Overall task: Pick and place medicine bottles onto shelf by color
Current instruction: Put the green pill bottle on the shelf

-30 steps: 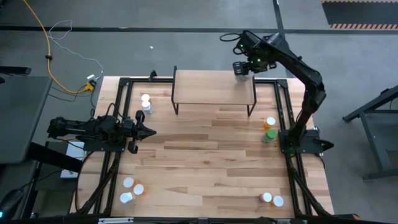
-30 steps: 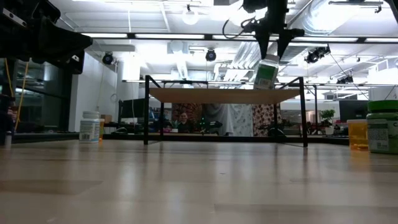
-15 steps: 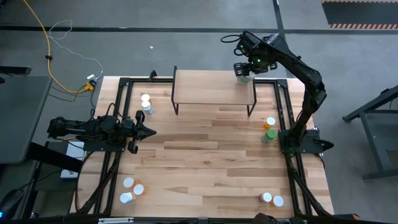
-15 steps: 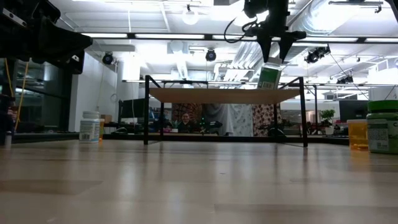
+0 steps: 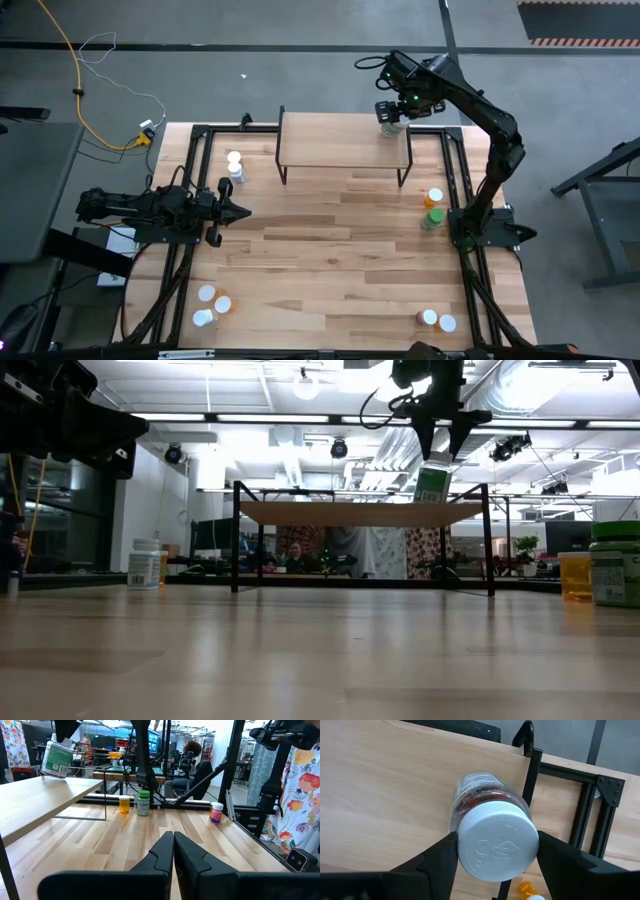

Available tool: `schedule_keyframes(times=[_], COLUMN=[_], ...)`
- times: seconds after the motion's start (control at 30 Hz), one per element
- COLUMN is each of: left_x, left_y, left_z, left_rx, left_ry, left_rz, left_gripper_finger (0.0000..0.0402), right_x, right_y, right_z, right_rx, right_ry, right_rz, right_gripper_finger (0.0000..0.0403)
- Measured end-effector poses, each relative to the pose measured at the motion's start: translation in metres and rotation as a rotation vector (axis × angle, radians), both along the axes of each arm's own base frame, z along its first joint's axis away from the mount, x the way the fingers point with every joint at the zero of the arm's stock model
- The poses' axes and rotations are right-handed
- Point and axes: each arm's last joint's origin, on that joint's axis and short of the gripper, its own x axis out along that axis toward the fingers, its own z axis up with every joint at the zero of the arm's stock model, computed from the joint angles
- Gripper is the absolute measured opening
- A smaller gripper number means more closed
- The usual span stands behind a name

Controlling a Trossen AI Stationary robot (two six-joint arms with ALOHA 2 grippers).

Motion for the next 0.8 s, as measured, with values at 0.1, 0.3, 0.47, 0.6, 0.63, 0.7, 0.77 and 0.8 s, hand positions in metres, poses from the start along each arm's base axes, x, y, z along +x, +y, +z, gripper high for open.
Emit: schedule_keyframes(times=[0.1,0.3,0.47,0.6,0.63,0.7,0.77,0.8], left_x=[0.0,0.0,0.0,0.0,0.0,0.0,0.0,0.0], left_y=[0.0,0.0,0.0,0.0,0.0,0.0,0.0,0.0], left_z=[0.0,0.0,0.0,0.0,0.0,0.0,0.0,0.0], left_rx=[0.0,0.0,0.0,0.0,0.0,0.0,0.0,0.0], left_ry=[0.0,0.0,0.0,0.0,0.0,0.0,0.0,0.0], left_rz=[0.0,0.001,0.0,0.0,0.0,0.0,0.0,0.001], left_gripper_finger=[0.0003,0.0003,0.0003,0.0003,0.0003,0.0003,0.0003,0.0003], right_x=[0.0006,-0.0011,-0.002,-0.0019,-0.0018,-0.0005,0.0005,0.001], right_y=[-0.0015,-0.0035,-0.0046,-0.0044,-0.0042,-0.0029,-0.0017,-0.0011], right_z=[-0.0015,-0.0016,-0.0017,-0.0017,-0.0017,-0.0017,-0.0017,-0.0017], right_rx=[0.003,0.008,0.023,0.021,0.02,0.018,0.014,0.012], right_ry=[0.004,-0.003,-0.011,0.001,0.005,0.011,0.019,0.022], right_rz=[-0.002,-0.025,-0.006,0.044,0.058,0.084,0.105,0.114], right_gripper_finger=[0.0235,0.0236,0.0236,0.0236,0.0236,0.0236,0.0236,0.0236])
